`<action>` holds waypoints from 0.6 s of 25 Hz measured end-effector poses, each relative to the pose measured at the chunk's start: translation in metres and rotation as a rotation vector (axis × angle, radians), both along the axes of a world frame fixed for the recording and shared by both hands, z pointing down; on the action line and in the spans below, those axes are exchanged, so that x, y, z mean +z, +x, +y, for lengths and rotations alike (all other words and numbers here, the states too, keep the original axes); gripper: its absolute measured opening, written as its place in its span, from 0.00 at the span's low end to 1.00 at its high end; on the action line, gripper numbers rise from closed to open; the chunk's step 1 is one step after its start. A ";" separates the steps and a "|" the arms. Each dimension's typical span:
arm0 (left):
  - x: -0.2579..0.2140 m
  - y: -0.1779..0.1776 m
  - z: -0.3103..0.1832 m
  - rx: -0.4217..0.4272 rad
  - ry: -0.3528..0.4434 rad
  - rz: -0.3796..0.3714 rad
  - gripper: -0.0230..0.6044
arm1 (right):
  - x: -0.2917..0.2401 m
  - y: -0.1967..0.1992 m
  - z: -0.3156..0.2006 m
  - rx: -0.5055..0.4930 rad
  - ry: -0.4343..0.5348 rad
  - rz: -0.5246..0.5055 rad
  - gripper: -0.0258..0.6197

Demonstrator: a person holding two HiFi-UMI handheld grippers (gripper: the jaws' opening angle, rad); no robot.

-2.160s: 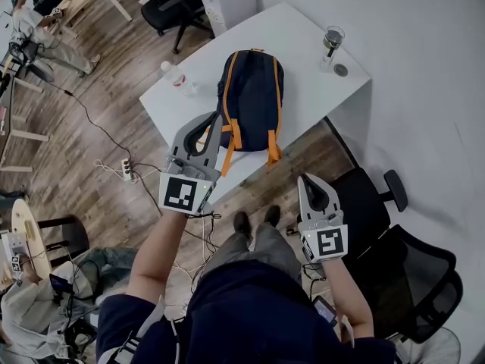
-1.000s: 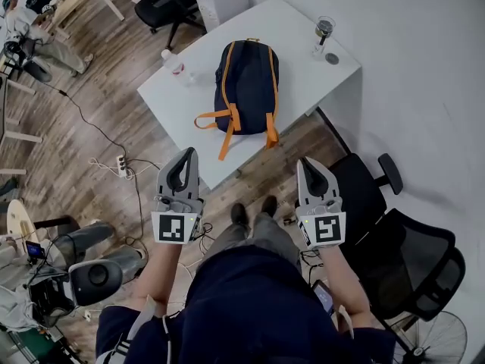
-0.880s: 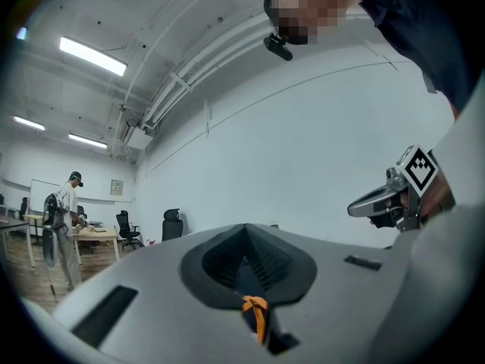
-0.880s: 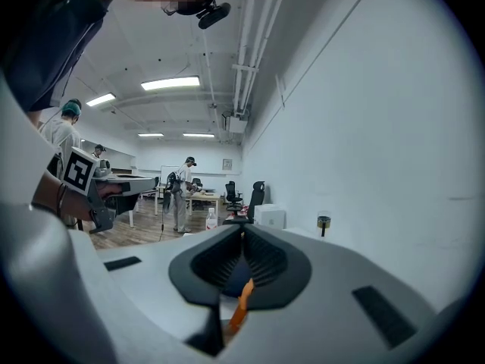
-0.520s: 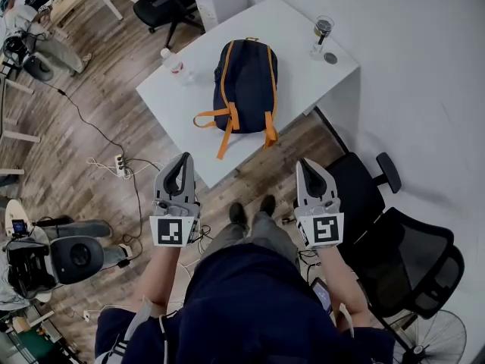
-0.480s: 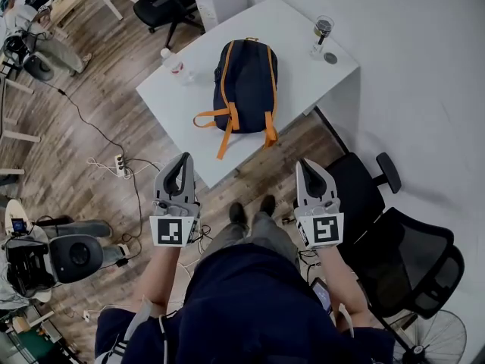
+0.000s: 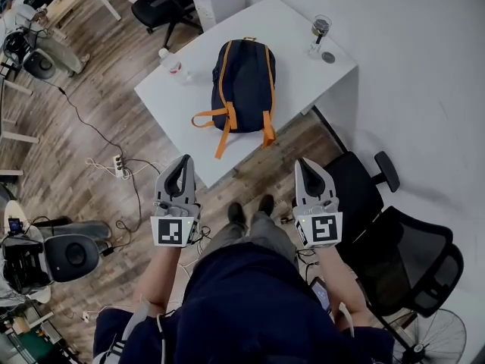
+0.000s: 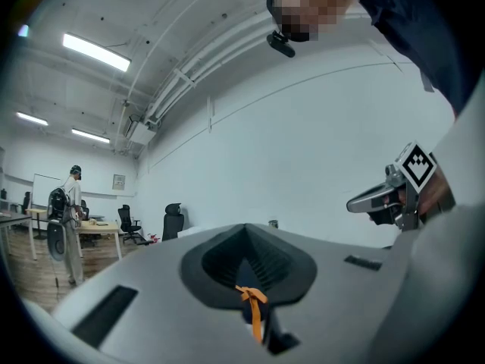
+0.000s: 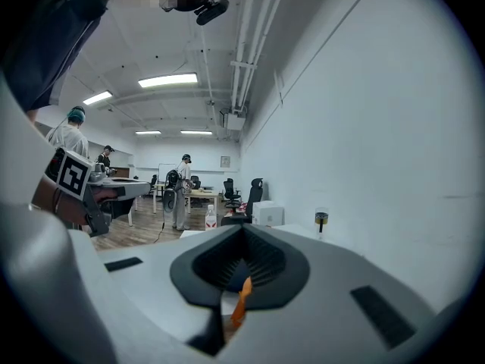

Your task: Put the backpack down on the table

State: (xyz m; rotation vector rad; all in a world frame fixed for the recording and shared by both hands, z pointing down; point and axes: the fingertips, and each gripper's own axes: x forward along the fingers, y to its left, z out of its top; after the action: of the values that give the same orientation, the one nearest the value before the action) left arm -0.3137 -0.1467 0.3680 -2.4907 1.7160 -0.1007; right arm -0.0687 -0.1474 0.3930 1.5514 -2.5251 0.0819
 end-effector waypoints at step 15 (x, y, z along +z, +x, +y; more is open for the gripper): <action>0.001 -0.001 -0.003 -0.002 -0.010 0.001 0.04 | -0.010 -0.007 0.001 -0.011 0.065 0.026 0.03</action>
State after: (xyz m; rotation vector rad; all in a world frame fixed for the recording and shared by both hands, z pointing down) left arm -0.3146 -0.1498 0.3692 -2.4963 1.7233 -0.1085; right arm -0.0759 -0.1466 0.3831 1.5516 -2.5395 -0.0218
